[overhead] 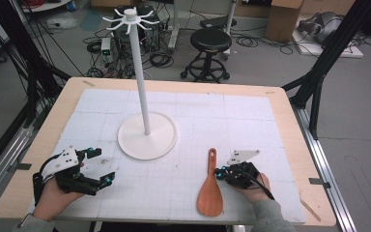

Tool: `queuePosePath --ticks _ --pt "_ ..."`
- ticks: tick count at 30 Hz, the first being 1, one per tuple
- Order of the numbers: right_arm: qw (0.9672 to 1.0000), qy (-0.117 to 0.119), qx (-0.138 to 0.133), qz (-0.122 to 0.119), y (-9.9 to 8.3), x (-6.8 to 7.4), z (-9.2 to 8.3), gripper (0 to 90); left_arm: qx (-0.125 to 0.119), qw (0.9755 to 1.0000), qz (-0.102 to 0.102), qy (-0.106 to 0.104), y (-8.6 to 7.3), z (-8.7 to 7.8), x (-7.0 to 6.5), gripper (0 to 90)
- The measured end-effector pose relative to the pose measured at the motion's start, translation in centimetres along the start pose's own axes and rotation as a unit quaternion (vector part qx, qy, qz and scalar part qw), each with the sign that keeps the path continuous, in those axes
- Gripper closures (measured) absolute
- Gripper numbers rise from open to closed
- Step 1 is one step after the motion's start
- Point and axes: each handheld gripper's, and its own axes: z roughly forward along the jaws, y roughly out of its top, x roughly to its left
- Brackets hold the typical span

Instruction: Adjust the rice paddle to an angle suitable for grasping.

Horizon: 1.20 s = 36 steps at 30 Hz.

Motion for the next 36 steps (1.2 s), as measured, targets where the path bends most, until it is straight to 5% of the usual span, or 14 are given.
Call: queuePosePath --ticks 36 --pt "0.9973 0.039 0.003 -0.062 3.5 3.0 3.8 90.0 0.010 0.9999 0.001 0.003 -0.2 0.2 -0.1 1.8"
